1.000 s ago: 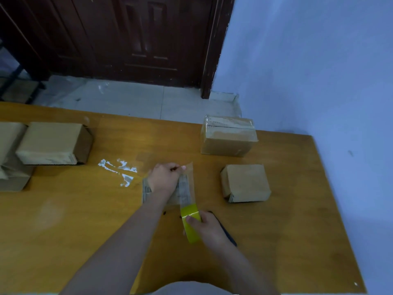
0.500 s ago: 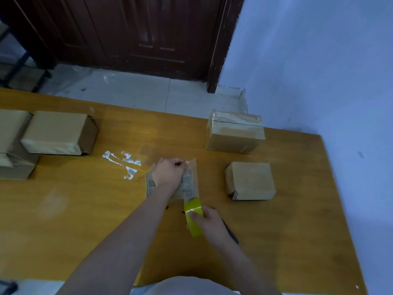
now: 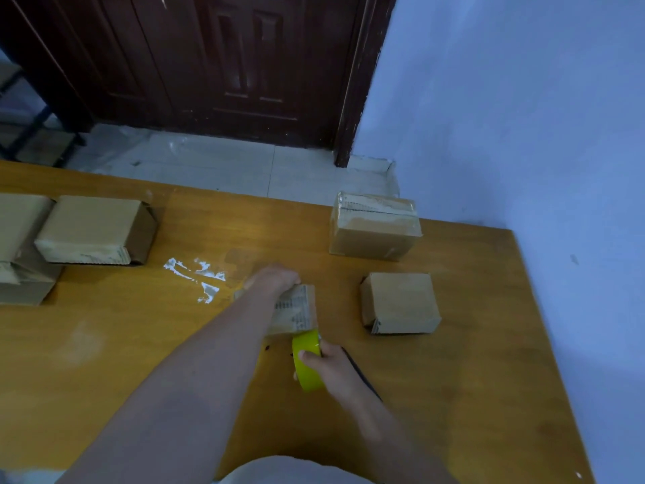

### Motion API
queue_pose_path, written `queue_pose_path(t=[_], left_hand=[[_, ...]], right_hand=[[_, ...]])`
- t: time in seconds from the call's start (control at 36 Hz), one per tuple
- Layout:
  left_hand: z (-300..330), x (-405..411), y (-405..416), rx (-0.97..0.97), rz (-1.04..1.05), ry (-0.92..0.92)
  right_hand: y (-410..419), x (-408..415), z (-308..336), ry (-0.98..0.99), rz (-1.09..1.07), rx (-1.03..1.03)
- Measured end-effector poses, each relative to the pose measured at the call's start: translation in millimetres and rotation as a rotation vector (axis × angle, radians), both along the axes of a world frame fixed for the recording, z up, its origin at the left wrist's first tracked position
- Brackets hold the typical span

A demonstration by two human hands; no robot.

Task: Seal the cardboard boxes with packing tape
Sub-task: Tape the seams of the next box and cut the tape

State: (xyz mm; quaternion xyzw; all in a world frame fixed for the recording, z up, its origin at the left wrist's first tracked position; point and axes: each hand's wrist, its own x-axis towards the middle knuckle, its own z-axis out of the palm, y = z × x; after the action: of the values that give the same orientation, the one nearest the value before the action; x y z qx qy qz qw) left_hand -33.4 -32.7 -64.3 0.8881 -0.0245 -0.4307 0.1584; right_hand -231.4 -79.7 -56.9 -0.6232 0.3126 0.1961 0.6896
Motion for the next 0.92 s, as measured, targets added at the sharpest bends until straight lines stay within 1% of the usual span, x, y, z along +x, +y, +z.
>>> queue_pose_path(t=[0.06,0.11,0.14,0.19,0.22,0.25,0.31,0.33,0.39,0.47,0.56,0.61,0.69,0.78,0.83,0.92], left_hand=[[-4,-3,-2,0.024,-0.048,-0.095],[-7,-12,1,-0.014,-0.035,-0.287],[-9,-18,5,-0.088,-0.006,-0.415],[-12,-31,16,-0.316,0.021,-0.692],[-13,-36,22,-0.416,-0.019,-0.816],[-13,-43,27,-0.47,-0.094,-0.921],[-18,-59,38,-0.499,-0.294,-1.059],[-21,-68,42,-0.487,-0.394,-1.089],[-26,-86,53,-0.412,-0.506,-1.088],[-29,-103,62,-0.279,-0.559,-1.009],[-22,-106,62,-0.174,-0.617,-0.891],[-19,-105,63,-0.147,-0.661,-0.809],[-17,-109,65,-0.097,-0.708,-0.815],[-18,-115,64,-0.12,-0.67,-0.825],[-18,-118,64,-0.1,-0.671,-0.752],[-11,-120,62,-0.075,-0.665,-0.707]], right_hand=[[-1,0,0,0.006,0.002,0.007],[-1,-1,-2,-0.004,0.002,0.014],[-2,-1,-4,-0.016,-0.002,0.02],[-2,-2,-6,-0.03,-0.017,0.015],[-3,-4,-6,-0.042,-0.026,0.017],[-4,-5,-7,-0.054,-0.04,0.024],[-3,-8,-9,-0.08,-0.055,0.028],[-3,-8,-9,-0.093,-0.06,0.024],[0,-9,-10,-0.115,-0.072,0.019],[1,-12,-17,-0.118,-0.081,0.006],[5,-16,-23,-0.032,-0.103,-0.042],[9,-17,-26,0.016,-0.114,-0.129],[15,-18,-23,0.024,-0.028,-0.323],[19,-19,-19,0.107,-0.029,-0.419],[22,-21,-20,0.156,-0.027,-0.488],[25,-19,-20,0.187,0.022,-0.537]])
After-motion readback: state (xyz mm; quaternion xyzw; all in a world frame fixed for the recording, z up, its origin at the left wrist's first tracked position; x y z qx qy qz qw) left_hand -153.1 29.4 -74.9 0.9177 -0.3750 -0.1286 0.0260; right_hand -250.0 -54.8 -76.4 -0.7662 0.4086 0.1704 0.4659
